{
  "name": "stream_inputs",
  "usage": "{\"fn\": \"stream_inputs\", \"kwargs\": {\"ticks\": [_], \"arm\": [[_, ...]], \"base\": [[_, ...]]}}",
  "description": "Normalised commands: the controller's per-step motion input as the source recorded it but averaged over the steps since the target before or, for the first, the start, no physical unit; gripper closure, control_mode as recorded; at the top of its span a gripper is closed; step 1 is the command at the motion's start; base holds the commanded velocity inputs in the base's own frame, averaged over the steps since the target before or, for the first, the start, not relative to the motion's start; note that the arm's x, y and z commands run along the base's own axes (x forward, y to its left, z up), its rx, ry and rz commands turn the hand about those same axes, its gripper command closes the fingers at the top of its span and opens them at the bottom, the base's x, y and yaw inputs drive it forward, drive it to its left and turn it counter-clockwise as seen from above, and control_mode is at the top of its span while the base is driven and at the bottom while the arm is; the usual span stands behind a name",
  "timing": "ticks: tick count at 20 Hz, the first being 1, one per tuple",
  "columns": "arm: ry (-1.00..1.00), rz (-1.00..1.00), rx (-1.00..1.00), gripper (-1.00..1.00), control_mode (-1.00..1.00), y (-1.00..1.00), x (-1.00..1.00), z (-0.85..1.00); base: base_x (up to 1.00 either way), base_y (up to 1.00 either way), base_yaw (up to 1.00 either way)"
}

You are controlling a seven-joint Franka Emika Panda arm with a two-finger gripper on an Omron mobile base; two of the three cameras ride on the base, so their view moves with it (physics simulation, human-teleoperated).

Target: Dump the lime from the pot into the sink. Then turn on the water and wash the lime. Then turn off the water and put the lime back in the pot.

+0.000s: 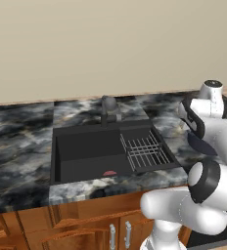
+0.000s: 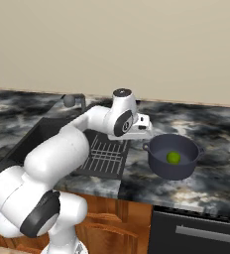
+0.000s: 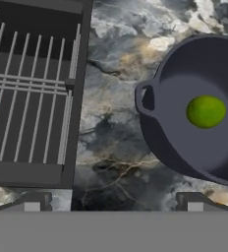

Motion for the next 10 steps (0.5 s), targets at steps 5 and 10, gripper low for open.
{"fn": "stream_inputs", "kwargs": {"ticks": [5,10], "arm": [[-0.03,0.00,-0.01,-1.00,-1.00,-0.08,0.22,-0.24],[-0.03,0.00,-0.01,-1.00,-1.00,-0.07,0.23,-0.23]], "base": [[0.00,0.00,0.00],[0.00,0.00,0.00]]}}
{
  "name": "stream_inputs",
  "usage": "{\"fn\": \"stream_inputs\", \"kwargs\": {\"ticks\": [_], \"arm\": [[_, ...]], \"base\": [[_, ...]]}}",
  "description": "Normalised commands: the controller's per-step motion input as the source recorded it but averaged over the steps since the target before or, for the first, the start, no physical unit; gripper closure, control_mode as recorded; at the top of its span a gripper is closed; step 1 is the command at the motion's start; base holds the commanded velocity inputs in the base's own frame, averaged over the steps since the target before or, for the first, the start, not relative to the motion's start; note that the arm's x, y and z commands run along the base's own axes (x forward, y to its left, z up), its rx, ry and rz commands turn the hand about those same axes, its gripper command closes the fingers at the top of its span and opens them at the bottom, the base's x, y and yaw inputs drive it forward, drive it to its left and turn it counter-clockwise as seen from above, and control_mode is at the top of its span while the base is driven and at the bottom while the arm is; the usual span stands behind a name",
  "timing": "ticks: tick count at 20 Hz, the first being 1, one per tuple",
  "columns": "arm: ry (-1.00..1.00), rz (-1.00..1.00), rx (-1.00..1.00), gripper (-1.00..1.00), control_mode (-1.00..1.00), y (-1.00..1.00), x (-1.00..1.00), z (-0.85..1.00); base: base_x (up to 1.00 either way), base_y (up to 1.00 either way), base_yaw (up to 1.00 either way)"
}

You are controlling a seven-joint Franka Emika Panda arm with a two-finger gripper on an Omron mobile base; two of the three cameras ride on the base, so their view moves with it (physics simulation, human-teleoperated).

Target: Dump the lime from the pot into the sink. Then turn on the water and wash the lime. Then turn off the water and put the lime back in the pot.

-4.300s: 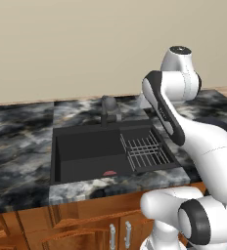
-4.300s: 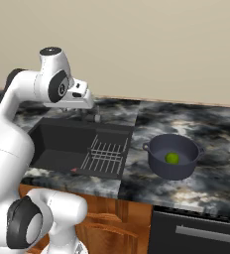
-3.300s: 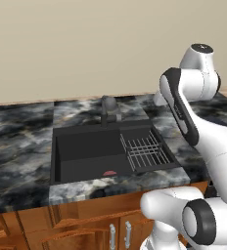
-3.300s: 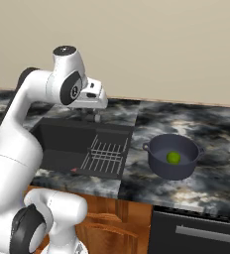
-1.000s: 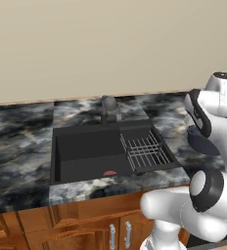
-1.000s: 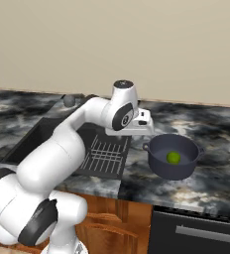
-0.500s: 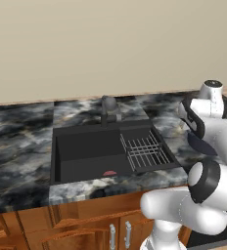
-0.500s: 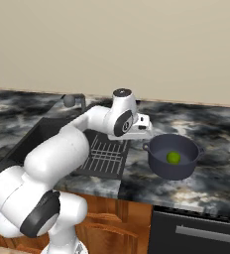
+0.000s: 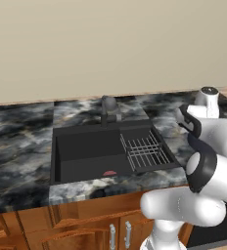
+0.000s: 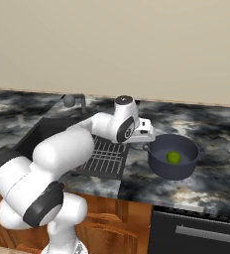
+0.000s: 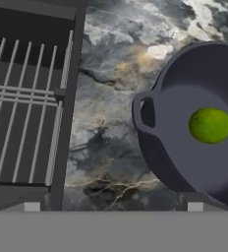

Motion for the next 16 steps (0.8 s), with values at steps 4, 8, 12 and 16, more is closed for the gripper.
{"fn": "stream_inputs", "kwargs": {"ticks": [4,8,12,16], "arm": [[-0.04,0.00,-0.02,-1.00,-1.00,-0.08,0.18,-0.21],[-0.06,0.00,-0.03,-1.00,-1.00,-0.12,0.16,-0.16],[-0.07,0.00,-0.04,-1.00,-1.00,-0.17,0.14,-0.13],[-0.03,0.00,-0.02,-1.00,-1.00,-0.15,0.19,-0.14]], "base": [[0.00,0.00,0.00],[0.00,0.00,0.00],[0.00,0.00,0.00],[0.00,0.00,0.00]]}}
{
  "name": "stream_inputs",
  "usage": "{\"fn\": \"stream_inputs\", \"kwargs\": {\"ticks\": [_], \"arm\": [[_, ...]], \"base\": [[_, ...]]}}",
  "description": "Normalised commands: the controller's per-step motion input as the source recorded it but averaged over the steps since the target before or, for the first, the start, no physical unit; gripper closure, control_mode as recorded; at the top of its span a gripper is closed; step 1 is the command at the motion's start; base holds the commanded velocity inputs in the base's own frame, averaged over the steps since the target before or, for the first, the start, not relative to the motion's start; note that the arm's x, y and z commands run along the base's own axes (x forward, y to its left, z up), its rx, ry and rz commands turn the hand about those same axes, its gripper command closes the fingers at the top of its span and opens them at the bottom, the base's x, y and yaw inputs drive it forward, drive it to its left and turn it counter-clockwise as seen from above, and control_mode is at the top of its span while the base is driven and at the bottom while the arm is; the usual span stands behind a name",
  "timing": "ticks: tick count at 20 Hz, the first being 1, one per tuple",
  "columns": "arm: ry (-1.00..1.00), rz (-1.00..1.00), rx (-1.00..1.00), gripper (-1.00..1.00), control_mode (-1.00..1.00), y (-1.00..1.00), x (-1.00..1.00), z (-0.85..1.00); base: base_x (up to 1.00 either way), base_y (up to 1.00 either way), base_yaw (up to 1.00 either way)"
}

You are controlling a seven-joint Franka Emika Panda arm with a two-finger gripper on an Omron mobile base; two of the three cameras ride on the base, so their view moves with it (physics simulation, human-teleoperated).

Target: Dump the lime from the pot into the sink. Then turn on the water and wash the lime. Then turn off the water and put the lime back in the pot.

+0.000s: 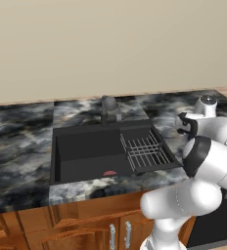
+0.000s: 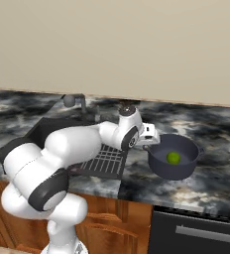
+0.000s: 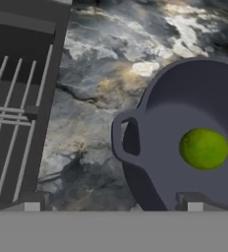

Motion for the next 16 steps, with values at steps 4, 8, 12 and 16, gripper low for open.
{"fn": "stream_inputs", "kwargs": {"ticks": [4,8,12,16], "arm": [[0.00,0.00,0.00,-1.00,-1.00,-0.10,0.25,-0.16],[0.00,0.00,0.00,-1.00,-1.00,-0.06,0.30,-0.14],[0.00,0.00,0.00,-1.00,-1.00,-0.08,0.29,-0.11],[0.00,0.00,0.00,-1.00,-1.00,-0.15,0.21,-0.09]], "base": [[0.00,0.00,0.00],[0.00,0.00,0.00],[0.00,0.00,0.00],[0.00,0.00,0.00]]}}
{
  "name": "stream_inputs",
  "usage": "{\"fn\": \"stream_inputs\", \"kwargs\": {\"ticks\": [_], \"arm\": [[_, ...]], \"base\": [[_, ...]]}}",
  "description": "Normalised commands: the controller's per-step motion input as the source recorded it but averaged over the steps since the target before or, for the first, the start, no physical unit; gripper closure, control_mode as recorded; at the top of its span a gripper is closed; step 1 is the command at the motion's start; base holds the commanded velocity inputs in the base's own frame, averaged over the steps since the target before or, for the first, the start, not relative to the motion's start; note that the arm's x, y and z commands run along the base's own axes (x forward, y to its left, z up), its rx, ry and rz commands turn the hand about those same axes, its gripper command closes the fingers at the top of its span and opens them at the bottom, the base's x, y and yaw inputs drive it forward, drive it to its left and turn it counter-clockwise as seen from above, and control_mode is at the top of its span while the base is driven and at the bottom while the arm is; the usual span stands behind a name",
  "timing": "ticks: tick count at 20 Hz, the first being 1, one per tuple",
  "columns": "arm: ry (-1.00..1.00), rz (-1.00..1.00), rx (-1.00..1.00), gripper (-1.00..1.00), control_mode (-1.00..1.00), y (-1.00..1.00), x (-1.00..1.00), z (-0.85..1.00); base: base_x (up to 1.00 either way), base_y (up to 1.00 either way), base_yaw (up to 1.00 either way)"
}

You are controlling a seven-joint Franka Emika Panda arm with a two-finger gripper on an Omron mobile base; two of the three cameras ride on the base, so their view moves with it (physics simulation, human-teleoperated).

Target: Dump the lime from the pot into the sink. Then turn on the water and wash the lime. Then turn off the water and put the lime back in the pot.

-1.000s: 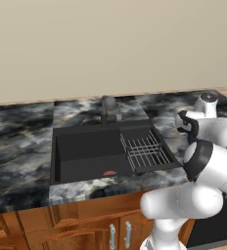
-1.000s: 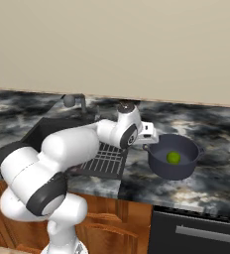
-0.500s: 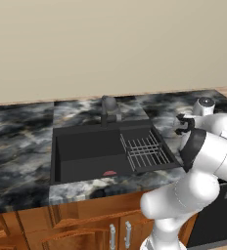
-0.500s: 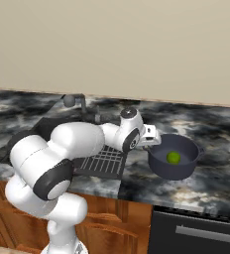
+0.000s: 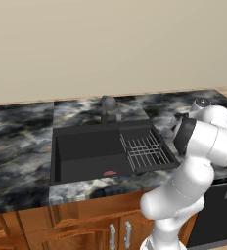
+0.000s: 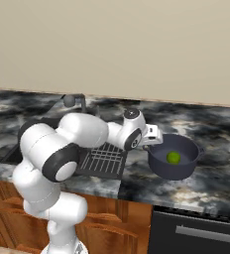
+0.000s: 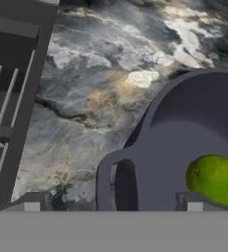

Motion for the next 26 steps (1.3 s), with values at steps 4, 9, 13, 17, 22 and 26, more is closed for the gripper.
{"fn": "stream_inputs", "kwargs": {"ticks": [4,9,13,17,22,26], "arm": [[0.00,0.00,0.00,-1.00,-1.00,-0.21,0.18,-0.11],[0.00,0.00,0.00,-1.00,-1.00,-0.18,0.15,-0.13],[0.02,0.00,0.00,-1.00,-1.00,-0.14,0.06,-0.21],[0.08,0.00,0.01,-1.00,-1.00,-0.09,0.03,-0.32],[0.14,0.00,0.05,1.00,-1.00,-0.01,0.02,-0.35],[0.11,0.00,0.07,1.00,-1.00,0.00,0.00,-0.23]], "base": [[0.00,0.00,0.00],[0.00,0.00,0.00],[0.00,0.00,0.00],[0.00,0.00,0.00],[0.00,0.00,0.00],[0.00,0.00,0.00]]}}
